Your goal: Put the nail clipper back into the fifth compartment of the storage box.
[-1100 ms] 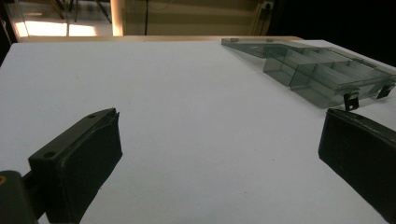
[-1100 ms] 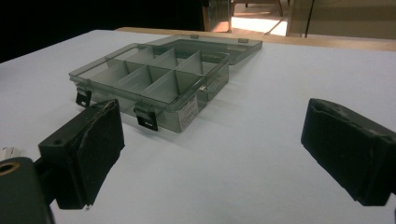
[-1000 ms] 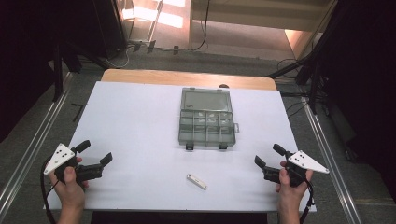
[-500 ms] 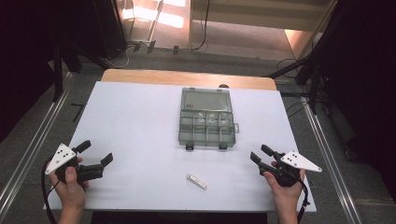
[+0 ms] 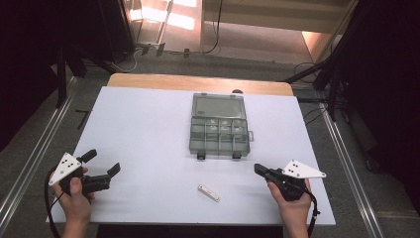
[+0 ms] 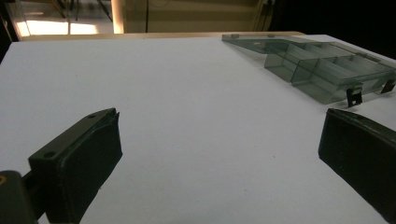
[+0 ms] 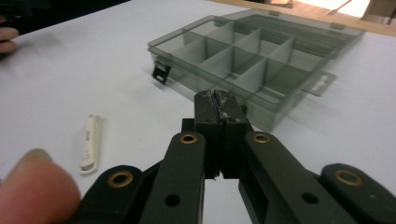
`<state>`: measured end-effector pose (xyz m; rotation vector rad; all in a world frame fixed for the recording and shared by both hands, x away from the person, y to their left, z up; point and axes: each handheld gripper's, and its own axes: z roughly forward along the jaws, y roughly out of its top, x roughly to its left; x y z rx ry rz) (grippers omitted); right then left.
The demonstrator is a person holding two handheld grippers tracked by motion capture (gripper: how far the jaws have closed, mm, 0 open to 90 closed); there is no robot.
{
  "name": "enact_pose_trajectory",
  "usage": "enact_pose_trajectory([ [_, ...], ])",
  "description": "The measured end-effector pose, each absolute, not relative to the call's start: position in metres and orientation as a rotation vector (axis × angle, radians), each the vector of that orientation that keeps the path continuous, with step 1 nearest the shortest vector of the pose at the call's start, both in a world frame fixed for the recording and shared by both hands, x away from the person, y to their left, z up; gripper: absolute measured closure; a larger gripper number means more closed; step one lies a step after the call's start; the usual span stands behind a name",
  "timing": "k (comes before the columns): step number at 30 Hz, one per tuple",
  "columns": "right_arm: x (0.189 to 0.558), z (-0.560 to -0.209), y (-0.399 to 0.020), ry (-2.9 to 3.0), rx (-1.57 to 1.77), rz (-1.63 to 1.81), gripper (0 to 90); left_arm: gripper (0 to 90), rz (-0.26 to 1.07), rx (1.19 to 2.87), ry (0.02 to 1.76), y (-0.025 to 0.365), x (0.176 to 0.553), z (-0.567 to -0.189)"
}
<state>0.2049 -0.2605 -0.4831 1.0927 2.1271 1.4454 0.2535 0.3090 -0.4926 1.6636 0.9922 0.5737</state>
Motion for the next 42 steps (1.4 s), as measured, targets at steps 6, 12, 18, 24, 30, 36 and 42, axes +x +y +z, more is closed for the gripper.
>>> enact_pose_trajectory([
  [6,0.212,-0.474,-0.240,2.231,1.023,1.401,90.0,0.0,0.572,1.664,0.991,0.309,0.254,-0.493],
  [12,0.222,-0.466,-0.220,2.341,0.938,1.334,90.0,0.0,0.569,1.659,0.991,0.309,0.254,-0.493],
  [18,0.233,-0.462,-0.210,2.410,0.912,1.331,90.0,0.0,0.568,1.659,0.989,0.309,0.254,-0.492],
  [24,0.241,-0.461,-0.190,2.486,0.835,1.230,90.0,0.0,0.567,1.660,0.991,0.309,0.254,-0.492],
  [30,0.241,-0.469,-0.175,2.563,0.801,1.225,90.0,0.0,0.566,1.664,0.984,0.309,0.255,-0.492],
  [36,0.235,-0.475,-0.160,2.633,0.757,1.191,90.0,0.0,0.562,1.665,0.979,0.309,0.256,-0.492],
  [42,0.230,-0.480,-0.153,2.690,0.727,1.179,90.0,0.0,0.559,1.668,0.980,0.310,0.256,-0.492],
])
